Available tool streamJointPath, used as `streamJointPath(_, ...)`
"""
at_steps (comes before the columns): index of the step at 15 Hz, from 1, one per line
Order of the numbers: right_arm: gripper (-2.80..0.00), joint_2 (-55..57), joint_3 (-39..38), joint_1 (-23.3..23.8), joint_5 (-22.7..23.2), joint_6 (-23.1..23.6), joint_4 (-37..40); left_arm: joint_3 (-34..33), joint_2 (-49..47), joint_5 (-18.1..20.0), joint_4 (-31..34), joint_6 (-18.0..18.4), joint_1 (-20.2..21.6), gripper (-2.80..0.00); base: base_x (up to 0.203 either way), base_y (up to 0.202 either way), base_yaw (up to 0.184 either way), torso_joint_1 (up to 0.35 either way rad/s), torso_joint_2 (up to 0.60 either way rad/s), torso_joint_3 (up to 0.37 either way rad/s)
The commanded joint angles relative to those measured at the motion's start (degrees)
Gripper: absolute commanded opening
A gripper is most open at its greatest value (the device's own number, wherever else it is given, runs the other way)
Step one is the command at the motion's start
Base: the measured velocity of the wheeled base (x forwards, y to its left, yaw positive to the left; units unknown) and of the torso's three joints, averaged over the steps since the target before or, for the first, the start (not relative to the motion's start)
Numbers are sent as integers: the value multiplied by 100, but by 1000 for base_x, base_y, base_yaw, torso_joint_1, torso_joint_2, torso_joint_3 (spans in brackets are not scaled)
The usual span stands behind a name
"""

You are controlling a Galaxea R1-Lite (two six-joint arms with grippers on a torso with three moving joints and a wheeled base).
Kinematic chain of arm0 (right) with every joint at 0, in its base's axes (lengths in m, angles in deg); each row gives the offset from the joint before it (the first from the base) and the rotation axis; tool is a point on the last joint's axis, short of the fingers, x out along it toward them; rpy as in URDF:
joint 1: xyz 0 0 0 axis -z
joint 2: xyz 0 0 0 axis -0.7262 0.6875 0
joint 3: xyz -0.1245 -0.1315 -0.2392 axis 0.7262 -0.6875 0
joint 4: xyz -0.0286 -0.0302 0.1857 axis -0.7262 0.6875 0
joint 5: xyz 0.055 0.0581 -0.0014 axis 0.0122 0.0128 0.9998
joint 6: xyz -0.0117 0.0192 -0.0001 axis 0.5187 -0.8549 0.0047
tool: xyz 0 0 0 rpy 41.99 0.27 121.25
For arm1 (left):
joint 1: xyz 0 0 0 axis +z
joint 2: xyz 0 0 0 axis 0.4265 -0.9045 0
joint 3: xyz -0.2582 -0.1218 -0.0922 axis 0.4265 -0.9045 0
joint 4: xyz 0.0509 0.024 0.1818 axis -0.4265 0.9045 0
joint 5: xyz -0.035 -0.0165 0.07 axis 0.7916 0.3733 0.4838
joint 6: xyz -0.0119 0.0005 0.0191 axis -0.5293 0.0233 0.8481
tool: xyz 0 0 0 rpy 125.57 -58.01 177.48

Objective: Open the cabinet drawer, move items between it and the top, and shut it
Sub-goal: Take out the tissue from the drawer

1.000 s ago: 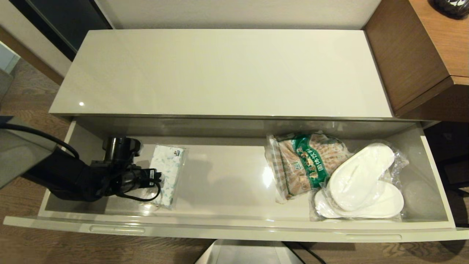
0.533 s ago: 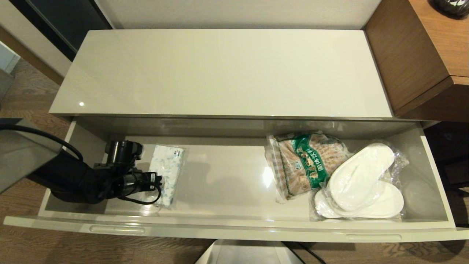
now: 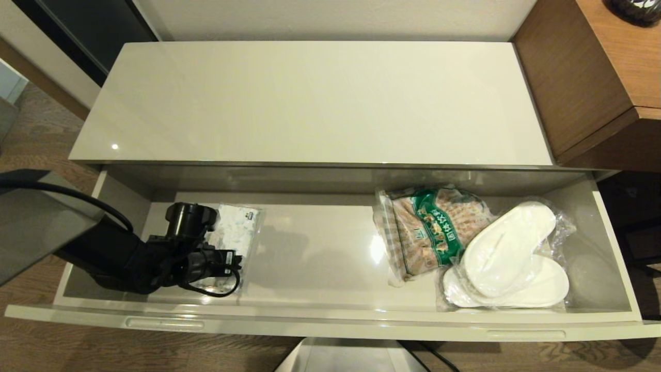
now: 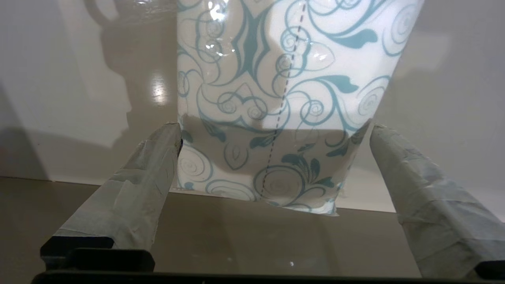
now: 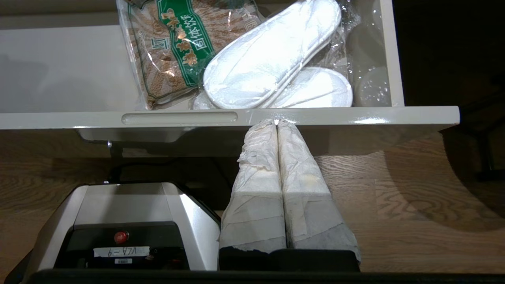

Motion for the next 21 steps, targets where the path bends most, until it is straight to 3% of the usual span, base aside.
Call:
streamJointPath(1, -280, -81, -18, -1, 2, -2, -2, 14, -56, -6, -15, 1, -84, 0, 0, 0, 0, 0, 0, 0)
streamJointPath(17, -280, -89, -18, 1, 2, -2, -2, 35, -326, -14, -138, -16, -240, 0, 0, 0, 0, 0, 0, 0)
streamJointPath(21, -280, -88, -18, -7, 2, -2, -2, 53, -335, -95, -413, 20, -213, 0, 0, 0, 0, 0, 0, 0)
